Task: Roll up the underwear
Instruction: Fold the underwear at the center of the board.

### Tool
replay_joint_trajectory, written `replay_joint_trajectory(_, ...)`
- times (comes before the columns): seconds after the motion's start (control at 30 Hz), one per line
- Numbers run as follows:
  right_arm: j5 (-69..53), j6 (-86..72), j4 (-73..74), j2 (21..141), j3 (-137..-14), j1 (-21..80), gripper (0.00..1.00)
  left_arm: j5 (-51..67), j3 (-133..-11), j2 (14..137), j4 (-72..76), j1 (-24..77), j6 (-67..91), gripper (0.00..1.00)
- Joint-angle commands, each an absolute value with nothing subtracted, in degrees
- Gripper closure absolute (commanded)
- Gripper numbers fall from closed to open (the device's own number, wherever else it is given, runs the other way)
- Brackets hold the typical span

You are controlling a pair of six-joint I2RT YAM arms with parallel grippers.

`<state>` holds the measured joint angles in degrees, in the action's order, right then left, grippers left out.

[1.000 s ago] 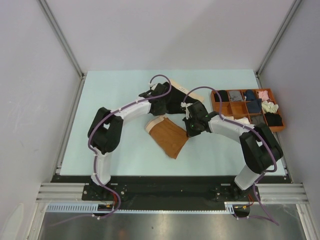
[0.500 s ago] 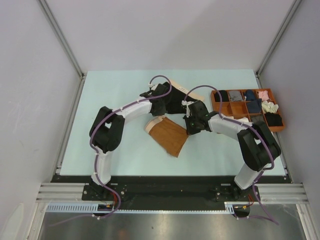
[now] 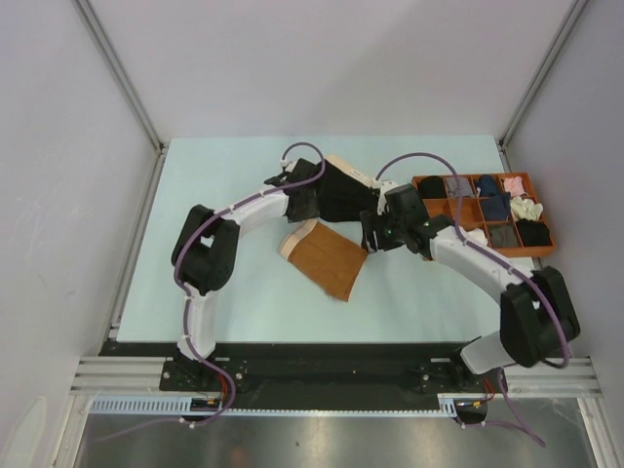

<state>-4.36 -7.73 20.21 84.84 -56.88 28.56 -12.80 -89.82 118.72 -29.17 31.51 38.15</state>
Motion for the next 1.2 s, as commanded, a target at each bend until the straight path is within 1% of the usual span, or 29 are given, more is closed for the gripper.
replay_joint_trajectory(0.0,-4.8,-11.7,22.4,76.9,-57.1,33.8,0.33,-11.9,-90.1,116.0,-26.9,31.3,36.2,0.37)
replay_joint_trajectory(0.03,-4.8,-13.4,21.9,76.4,-57.1,37.1,0.32,-12.0,-90.0,115.7,-26.9,31.2,35.9,0.32)
replay_joint_trajectory(0.1,-5.1,-15.3,21.0,76.5,-57.1,40.1,0.32,-12.7,-89.6,113.8,-27.4,31.3,35.2,0.2)
replay_joint_trajectory(0.2,-4.8,-17.9,18.9,79.1,-57.1,45.4,0.32,-13.0,-86.6,110.0,-26.5,31.1,34.5,0.15)
replay_joint_trajectory(0.27,-4.4,-19.0,17.9,81.1,-57.0,48.5,0.33,-13.0,-82.8,106.8,-25.7,31.1,34.1,0.15)
replay_joint_trajectory(0.33,-4.2,-19.8,16.5,84.2,-57.1,49.9,0.35,-13.0,-79.6,105.0,-24.5,31.1,34.0,0.16)
replay_joint_trajectory(0.4,-4.0,-20.6,15.4,85.8,-57.1,51.3,0.45,-13.1,-74.9,103.1,-23.6,31.1,34.1,0.2)
replay_joint_trajectory(0.43,-3.7,-20.8,15.1,87.2,-57.1,51.8,0.53,-13.0,-73.5,102.7,-22.5,30.9,34.3,0.22)
replay_joint_trajectory(0.5,-3.0,-21.5,15.0,88.4,-57.0,52.5,0.57,-12.3,-69.7,102.0,-21.4,30.7,34.6,0.27)
replay_joint_trajectory(0.53,-2.3,-21.6,15.2,89.5,-57.0,52.6,0.62,-12.0,-68.8,101.8,-20.7,30.5,34.7,0.28)
replay_joint_trajectory(0.63,-0.3,-22.1,16.4,91.4,-57.0,52.9,0.67,-12.4,-66.4,101.5,-20.4,30.5,35.2,0.29)
replay_joint_trajectory(0.67,-0.1,-22.1,16.5,91.8,-56.9,52.9,0.69,-12.7,-65.2,101.4,-20.3,30.5,35.2,0.31)
replay_joint_trajectory(0.83,1.5,-22.2,16.2,95.1,-56.1,52.7,0.73,-15.3,-63.3,101.1,-20.0,30.4,34.6,0.33)
replay_joint_trajectory(0.87,1.5,-22.3,16.0,96.1,-55.9,52.6,0.73,-15.3,-62.9,101.2,-19.9,30.4,34.5,0.35)
replay_joint_trajectory(0.93,1.4,-22.1,16.1,96.9,-55.5,52.6,0.74,-15.0,-62.4,101.5,-20.0,30.4,34.5,0.37)
replay_joint_trajectory(1.1,0.6,-21.0,16.3,98.3,-54.4,51.9,0.76,-15.1,-58.8,100.4,-18.8,30.5,35.0,0.37)
replay_joint_trajectory(1.17,0.6,-18.3,16.9,98.3,-54.0,51.3,0.76,-13.9,-56.0,99.1,-17.4,30.6,35.5,0.38)
